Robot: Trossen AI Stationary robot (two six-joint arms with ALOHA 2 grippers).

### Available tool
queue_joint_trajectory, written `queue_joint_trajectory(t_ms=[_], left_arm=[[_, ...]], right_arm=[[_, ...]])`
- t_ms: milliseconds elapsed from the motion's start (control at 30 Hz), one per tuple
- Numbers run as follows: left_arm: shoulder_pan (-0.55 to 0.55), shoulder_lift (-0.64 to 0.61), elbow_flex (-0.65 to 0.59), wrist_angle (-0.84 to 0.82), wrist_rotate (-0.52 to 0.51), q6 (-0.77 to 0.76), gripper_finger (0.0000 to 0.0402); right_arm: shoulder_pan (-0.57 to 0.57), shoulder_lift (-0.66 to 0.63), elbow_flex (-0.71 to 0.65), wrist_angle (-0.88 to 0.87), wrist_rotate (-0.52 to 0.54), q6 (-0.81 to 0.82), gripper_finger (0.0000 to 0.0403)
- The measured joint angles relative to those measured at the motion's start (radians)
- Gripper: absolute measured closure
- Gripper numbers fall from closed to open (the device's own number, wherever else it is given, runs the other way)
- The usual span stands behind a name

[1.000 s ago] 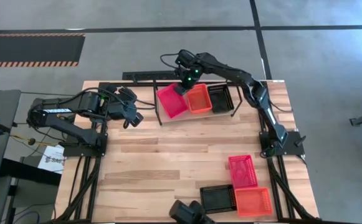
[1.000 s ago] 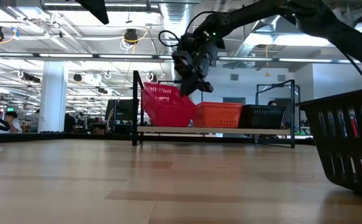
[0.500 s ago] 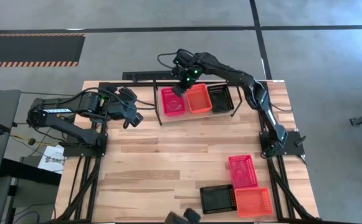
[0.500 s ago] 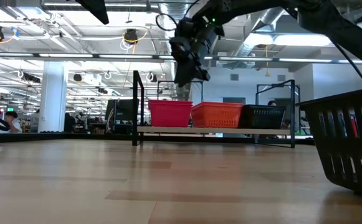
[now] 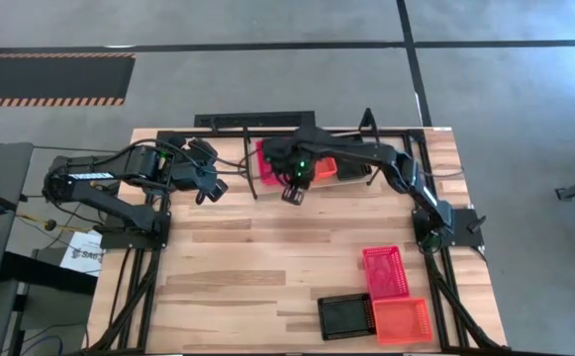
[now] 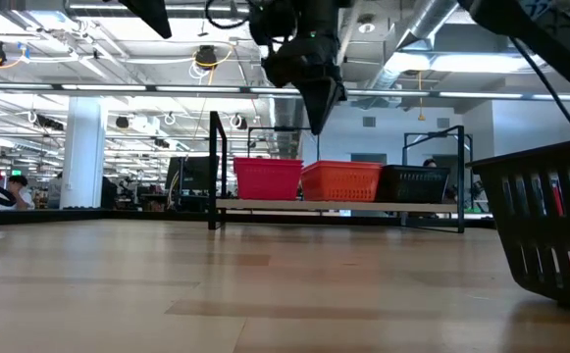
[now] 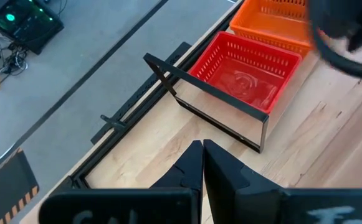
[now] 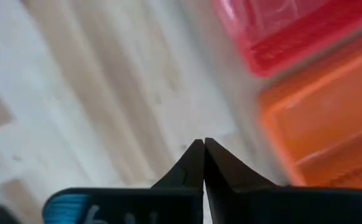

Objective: Stack baskets on shelf by color
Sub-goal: Stack the red bin into the red bin on the shelf

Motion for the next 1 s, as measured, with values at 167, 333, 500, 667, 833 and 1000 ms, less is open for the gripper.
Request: queue_joint_trajectory(t_ms=[167,333,500,667,833,1000], left_arm=[[0.000,0.000,0.000,-0.003,0.003,0.012,0.0401],[0.000,0.000,0.000,-0.003,0.030,0.056,0.0401],[0.000,0.000,0.000,-0.003,0.030,0.064,0.0401],[0.000,0.000,0.000,-0.003,0.030,0.079,0.0401],[0.000,0.000,0.000,-0.003,0.030,0.079,0.0401],[0.000,0.000,0.000,0.002,0.025,0.079,0.0401]], right_arm=[[0.086,-0.065,0.002,-0.001,0.000,0.094,0.0392],[0.164,-0.152,0.001,0.000,0.013,0.230,0.0395],[0.249,-0.279,0.001,0.000,0.103,0.441,0.0383],[0.361,-0.444,-0.144,0.001,0.173,0.713,0.0395],[0.505,-0.629,-0.490,-0.002,0.190,1.086,0.0394],[0.648,-0.754,-0.799,-0.004,0.096,1.484,0.0353]])
